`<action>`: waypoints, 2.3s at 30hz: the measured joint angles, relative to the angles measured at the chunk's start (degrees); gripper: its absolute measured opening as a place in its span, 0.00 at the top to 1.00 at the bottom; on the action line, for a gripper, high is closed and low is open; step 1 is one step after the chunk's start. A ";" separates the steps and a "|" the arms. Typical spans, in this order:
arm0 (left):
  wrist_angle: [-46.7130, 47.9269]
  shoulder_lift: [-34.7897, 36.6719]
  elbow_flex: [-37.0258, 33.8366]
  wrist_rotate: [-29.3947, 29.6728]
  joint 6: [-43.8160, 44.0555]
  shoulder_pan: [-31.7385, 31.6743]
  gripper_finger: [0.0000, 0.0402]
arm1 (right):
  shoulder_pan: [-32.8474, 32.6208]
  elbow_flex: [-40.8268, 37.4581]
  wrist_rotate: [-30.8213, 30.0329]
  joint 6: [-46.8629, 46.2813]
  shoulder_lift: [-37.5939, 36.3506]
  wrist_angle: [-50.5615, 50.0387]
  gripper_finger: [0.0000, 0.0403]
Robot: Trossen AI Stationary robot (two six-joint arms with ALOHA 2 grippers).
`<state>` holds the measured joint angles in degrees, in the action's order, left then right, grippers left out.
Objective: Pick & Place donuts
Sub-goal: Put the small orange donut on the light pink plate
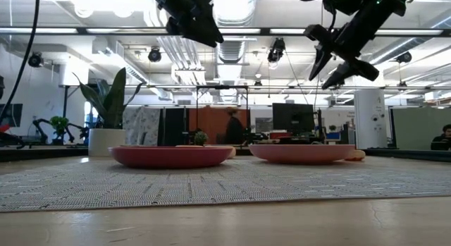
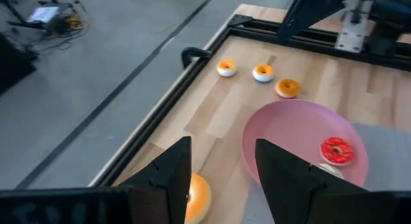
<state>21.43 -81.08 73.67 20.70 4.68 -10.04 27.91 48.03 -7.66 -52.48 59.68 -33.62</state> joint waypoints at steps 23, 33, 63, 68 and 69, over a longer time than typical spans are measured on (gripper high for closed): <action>0.00 0.00 0.00 2.48 0.03 -0.02 0.64 | 1.88 0.85 1.00 -0.43 0.46 -4.97 0.56; -1.16 0.00 0.00 2.56 0.28 -0.02 0.64 | 2.12 0.83 1.66 -1.09 5.56 -19.03 0.56; 19.58 13.07 0.02 -13.30 15.01 -3.39 0.64 | -6.86 -6.56 5.14 37.55 10.73 -17.90 0.71; 26.00 15.25 0.00 -13.30 17.98 -3.39 0.64 | -6.08 -4.94 6.69 19.23 13.78 -16.55 0.71; 26.16 15.78 -0.23 -13.26 18.87 -3.39 0.64 | -5.31 -4.56 6.82 15.39 14.32 -16.47 0.70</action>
<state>47.59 -65.30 73.44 7.44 23.55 -13.43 22.60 43.47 -0.85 -37.08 74.00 -50.09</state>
